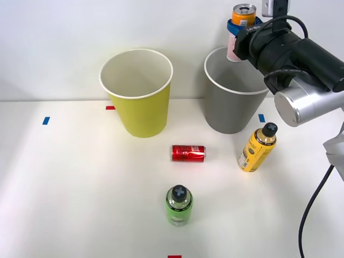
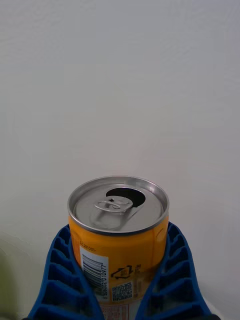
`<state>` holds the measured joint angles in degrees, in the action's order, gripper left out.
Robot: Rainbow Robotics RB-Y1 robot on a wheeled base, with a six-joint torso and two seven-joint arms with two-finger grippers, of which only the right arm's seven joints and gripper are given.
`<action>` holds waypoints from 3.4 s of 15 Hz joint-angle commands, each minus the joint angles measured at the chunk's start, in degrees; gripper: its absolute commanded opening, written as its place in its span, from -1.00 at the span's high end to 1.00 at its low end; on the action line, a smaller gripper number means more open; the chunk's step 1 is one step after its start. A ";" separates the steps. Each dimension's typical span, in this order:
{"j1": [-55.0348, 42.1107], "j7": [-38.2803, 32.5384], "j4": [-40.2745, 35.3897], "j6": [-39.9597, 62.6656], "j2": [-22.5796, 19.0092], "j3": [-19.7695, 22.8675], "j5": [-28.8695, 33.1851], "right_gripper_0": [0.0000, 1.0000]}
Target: Put cans in the gray bin, plastic bottles in the light green bin
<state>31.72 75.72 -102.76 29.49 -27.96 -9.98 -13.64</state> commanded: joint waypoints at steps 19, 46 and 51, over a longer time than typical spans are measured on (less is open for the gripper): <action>-26.98 -0.57 -24.50 -15.25 -6.84 5.68 -1.92 -1.00; -77.16 0.84 -26.35 -38.19 24.01 14.29 1.24 -1.00; -74.97 1.01 -15.71 -42.50 23.22 15.34 1.51 -1.00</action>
<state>-44.00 76.63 -120.11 -12.32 -4.53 5.34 -12.27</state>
